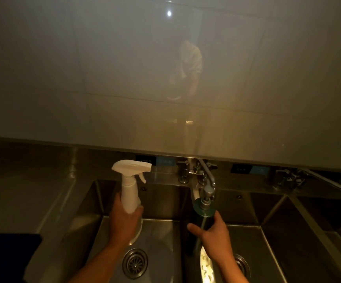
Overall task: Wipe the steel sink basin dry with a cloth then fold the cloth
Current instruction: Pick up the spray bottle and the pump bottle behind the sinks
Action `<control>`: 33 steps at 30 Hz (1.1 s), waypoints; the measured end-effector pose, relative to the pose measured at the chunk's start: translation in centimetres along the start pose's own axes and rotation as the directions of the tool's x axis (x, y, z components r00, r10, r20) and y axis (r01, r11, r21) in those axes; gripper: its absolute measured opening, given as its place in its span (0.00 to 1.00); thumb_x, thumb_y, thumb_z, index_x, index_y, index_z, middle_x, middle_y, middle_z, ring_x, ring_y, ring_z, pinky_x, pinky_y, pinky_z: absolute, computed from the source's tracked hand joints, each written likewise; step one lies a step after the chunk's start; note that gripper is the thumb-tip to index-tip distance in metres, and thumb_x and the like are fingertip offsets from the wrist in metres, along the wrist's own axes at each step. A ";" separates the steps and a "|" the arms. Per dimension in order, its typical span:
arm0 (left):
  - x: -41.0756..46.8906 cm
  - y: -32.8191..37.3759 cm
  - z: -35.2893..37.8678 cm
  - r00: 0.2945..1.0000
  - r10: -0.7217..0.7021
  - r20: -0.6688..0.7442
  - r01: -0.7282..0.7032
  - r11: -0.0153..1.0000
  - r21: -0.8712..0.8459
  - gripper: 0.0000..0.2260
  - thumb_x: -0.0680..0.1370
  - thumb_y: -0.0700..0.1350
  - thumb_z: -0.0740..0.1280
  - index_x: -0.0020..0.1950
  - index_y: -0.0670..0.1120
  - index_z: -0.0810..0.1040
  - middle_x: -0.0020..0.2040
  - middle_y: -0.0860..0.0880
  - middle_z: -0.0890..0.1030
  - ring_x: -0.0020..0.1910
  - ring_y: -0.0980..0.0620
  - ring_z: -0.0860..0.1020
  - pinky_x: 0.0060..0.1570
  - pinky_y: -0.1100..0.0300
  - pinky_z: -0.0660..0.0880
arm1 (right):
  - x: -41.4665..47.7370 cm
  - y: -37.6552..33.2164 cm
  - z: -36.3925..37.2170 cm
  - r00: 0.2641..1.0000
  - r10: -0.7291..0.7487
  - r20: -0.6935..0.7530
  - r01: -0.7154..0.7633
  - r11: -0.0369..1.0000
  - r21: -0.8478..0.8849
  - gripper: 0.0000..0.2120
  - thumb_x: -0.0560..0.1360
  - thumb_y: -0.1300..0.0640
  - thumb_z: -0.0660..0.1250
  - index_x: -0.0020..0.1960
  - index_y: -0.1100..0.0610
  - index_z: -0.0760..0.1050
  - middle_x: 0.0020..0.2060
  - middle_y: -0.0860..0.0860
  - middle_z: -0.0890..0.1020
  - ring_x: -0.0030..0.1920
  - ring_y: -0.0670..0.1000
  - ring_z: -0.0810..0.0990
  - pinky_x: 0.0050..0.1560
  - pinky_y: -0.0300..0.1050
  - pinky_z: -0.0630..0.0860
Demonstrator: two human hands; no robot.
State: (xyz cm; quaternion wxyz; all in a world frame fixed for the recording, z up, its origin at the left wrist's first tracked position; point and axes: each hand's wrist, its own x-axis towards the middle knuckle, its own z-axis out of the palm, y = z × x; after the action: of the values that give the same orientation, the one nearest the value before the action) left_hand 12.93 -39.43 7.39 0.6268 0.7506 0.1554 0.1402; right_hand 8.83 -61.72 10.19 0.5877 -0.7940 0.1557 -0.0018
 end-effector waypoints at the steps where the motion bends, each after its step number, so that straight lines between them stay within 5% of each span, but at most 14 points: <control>1: 0.4 -0.2 -1.1 1.000 -0.007 0.010 0.007 1.000 -0.017 0.29 0.70 0.36 0.74 0.68 0.46 0.67 0.57 0.50 0.73 0.54 0.51 0.72 0.52 0.53 0.71 | -0.5 -0.3 1.4 1.000 0.006 -0.012 -0.005 1.000 0.007 0.32 0.63 0.59 0.79 0.64 0.50 0.71 0.57 0.48 0.80 0.58 0.51 0.77 0.62 0.53 0.73; 4: 1.6 -0.7 -4.3 0.998 -0.008 0.056 0.012 0.998 -0.057 0.28 0.70 0.37 0.74 0.67 0.47 0.68 0.57 0.48 0.76 0.53 0.50 0.75 0.46 0.60 0.72 | -1.7 -1.4 5.8 1.000 0.013 -0.026 -0.013 1.000 -0.001 0.33 0.63 0.59 0.79 0.65 0.50 0.70 0.58 0.48 0.79 0.58 0.52 0.77 0.63 0.55 0.72; 8: 3.1 -1.1 -8.2 0.994 0.007 0.108 -0.001 0.998 -0.057 0.26 0.71 0.41 0.74 0.63 0.52 0.66 0.52 0.55 0.74 0.46 0.63 0.73 0.38 0.70 0.66 | -3.2 -2.7 10.8 0.998 0.024 -0.050 -0.022 0.999 0.042 0.31 0.62 0.60 0.79 0.59 0.46 0.71 0.53 0.45 0.78 0.57 0.52 0.77 0.63 0.57 0.72; 12: 4.3 -1.1 -11.3 0.992 -0.007 0.126 0.014 0.998 -0.054 0.29 0.71 0.42 0.74 0.68 0.52 0.65 0.55 0.54 0.73 0.50 0.57 0.73 0.39 0.67 0.67 | -4.0 -3.5 13.7 0.998 0.024 -0.050 -0.023 1.000 0.021 0.30 0.62 0.62 0.79 0.59 0.48 0.71 0.53 0.48 0.79 0.56 0.53 0.78 0.61 0.55 0.73; 21: 5.2 -0.9 -16.3 0.995 0.006 0.097 -0.003 1.000 -0.027 0.29 0.72 0.41 0.73 0.69 0.52 0.63 0.50 0.61 0.71 0.48 0.61 0.72 0.39 0.70 0.67 | -4.3 -5.2 17.6 0.997 -0.023 -0.074 0.013 0.990 -0.138 0.35 0.62 0.59 0.80 0.65 0.55 0.71 0.64 0.57 0.71 0.66 0.60 0.69 0.68 0.63 0.67; 33: 11.0 -2.0 -26.8 0.996 0.030 0.081 -0.031 1.000 0.004 0.26 0.73 0.37 0.71 0.68 0.44 0.66 0.58 0.46 0.75 0.55 0.50 0.74 0.47 0.62 0.71 | -6.2 -9.4 29.1 0.998 -0.029 -0.049 0.021 0.988 -0.153 0.35 0.61 0.59 0.80 0.65 0.55 0.71 0.60 0.56 0.71 0.62 0.60 0.73 0.66 0.62 0.69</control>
State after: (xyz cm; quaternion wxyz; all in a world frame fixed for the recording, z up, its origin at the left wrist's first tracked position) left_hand 12.00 -10.50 10.25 0.6284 0.7595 0.1188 0.1190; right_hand 10.62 -30.55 11.07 0.5212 -0.8380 0.1603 -0.0176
